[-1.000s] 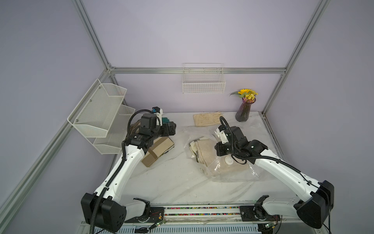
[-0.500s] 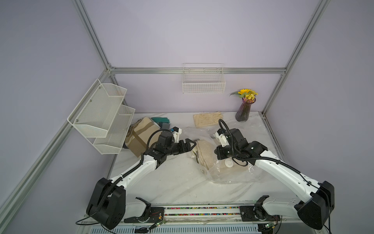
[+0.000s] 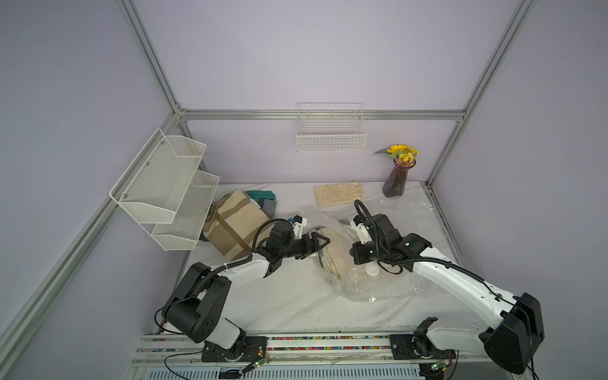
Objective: Take the scarf out of the vacuum bag
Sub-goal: Take out the scarf from the vacuum bag.
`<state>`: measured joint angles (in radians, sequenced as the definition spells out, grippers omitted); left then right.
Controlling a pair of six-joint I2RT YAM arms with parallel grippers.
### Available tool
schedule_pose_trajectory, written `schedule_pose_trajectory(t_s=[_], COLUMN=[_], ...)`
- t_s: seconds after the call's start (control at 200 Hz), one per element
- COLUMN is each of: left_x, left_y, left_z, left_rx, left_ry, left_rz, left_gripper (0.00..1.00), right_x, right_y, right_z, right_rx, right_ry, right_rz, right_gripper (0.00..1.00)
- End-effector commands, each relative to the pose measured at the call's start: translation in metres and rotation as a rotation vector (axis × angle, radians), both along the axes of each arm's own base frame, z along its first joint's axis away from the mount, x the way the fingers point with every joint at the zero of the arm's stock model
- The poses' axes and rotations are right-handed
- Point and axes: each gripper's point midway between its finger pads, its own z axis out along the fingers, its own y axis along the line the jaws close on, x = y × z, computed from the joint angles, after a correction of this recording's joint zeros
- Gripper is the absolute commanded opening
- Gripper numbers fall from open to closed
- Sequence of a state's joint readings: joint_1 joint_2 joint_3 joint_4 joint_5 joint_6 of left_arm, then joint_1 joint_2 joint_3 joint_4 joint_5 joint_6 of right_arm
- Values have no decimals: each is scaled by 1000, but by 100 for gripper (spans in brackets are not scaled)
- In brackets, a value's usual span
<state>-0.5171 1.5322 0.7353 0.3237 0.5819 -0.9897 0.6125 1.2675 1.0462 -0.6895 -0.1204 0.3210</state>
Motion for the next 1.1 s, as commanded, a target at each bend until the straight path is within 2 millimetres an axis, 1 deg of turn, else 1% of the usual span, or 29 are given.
schedule_pose_trajectory(t_s=[0.0,0.1,0.225,0.31,0.45,0.495,0.555,0.685,0.78,0.85,0.98,1.095], left_x=[1,0,3,5,7,7,8,7,7,7,8,10], left_y=[-14,-17,-25,-28,-28,-28,-25,-19,-19,-21,-26,-31], left_z=[14,8,3,-3,-18,-21,-26,-28,-26,-28,-38,-31], left_rx=[-62,-50,-34,-12,40,57,103,206,226,224,219,176], left_ry=[-40,-36,-35,-23,6,12,24,1,-15,-8,27,6], left_rz=[-44,-52,-69,-68,-55,-53,-44,-38,-45,-54,-71,-74], left_gripper=[85,85,84,84,83,82,82,83,84,84,84,83], right_x=[8,9,7,6,6,6,6,5,5,5,5,5], right_y=[-3,-3,-4,-6,-6,-6,-7,-8,-8,-8,-7,-8], right_z=[10,11,8,7,8,8,9,6,4,3,4,5], right_rx=[14,10,5,-1,5,5,4,-2,-2,-2,0,-1], right_ry=[-50,-51,-46,-42,-48,-48,-49,-44,-41,-37,-38,-38], right_rz=[-35,-37,-37,-40,-47,-46,-49,-51,-53,-51,-53,-53], right_gripper=[0,0,0,0,0,0,0,0,0,0,0,0])
